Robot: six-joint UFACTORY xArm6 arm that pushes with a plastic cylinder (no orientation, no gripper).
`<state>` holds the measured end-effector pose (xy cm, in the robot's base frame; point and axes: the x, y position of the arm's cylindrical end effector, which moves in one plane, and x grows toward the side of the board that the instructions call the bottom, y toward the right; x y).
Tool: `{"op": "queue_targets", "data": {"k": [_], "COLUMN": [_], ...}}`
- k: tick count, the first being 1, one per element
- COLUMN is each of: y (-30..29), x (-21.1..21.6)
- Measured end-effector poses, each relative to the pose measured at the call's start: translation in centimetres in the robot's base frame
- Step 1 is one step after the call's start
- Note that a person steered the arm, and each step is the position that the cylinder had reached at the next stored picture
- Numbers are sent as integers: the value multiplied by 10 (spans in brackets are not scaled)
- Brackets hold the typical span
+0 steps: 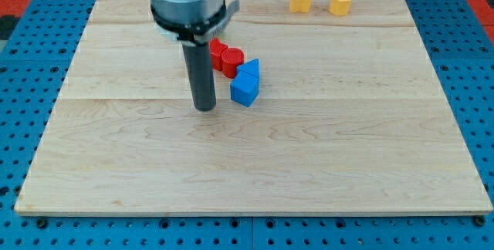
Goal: Slide blue blocks slightly to the center
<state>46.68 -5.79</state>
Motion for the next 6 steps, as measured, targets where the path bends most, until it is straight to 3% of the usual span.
{"op": "queue_targets", "data": {"k": [3,6], "y": [43,51], "x": [-69,-54]}}
